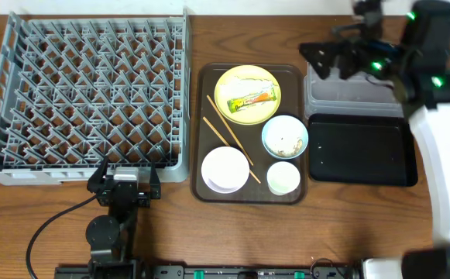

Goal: Sort waste into correct bins and load items into the dishwasher
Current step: 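Move the right gripper over the yellow plate's tissue and wrapper, then grasp the tissue and snack wrapper with the right gripper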

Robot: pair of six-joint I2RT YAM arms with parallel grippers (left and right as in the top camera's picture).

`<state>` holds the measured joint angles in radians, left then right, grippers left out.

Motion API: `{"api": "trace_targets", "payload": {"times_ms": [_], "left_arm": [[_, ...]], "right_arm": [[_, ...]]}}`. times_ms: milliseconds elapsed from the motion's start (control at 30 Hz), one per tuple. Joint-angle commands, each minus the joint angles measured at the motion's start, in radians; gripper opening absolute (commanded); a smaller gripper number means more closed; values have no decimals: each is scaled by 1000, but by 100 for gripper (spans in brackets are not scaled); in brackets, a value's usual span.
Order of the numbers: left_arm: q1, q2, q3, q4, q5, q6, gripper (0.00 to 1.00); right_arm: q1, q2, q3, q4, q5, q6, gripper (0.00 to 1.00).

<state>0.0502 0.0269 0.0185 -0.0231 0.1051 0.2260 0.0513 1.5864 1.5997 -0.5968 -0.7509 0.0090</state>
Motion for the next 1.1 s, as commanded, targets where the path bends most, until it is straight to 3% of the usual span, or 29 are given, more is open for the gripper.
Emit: {"api": "trace_targets", "payload": {"times_ms": [0,200,600,633,700,833,1067], "left_arm": [[-3,-2,-14,-36,15,9,99],[-3,-2,-14,-36,15,9,99],[-3,-2,-14,-36,15,9,99],[-3,-2,-14,-36,15,9,99],[-3,-2,-14,-36,15,9,99],[-3,-2,-14,-36,15,9,99],[-3,-2,-14,-36,15,9,99]], "right_arm": [[81,150,177,-122,50,-49,99],[188,349,370,-293,145,-113,99],[338,536,376,-237,194,-87,96],[347,545,376,-235,248,-48,92],[374,568,376,-235,497,168,90],[419,594,376,-267,879,538,99],[463,655,375,-175,1050,806,99]]}}
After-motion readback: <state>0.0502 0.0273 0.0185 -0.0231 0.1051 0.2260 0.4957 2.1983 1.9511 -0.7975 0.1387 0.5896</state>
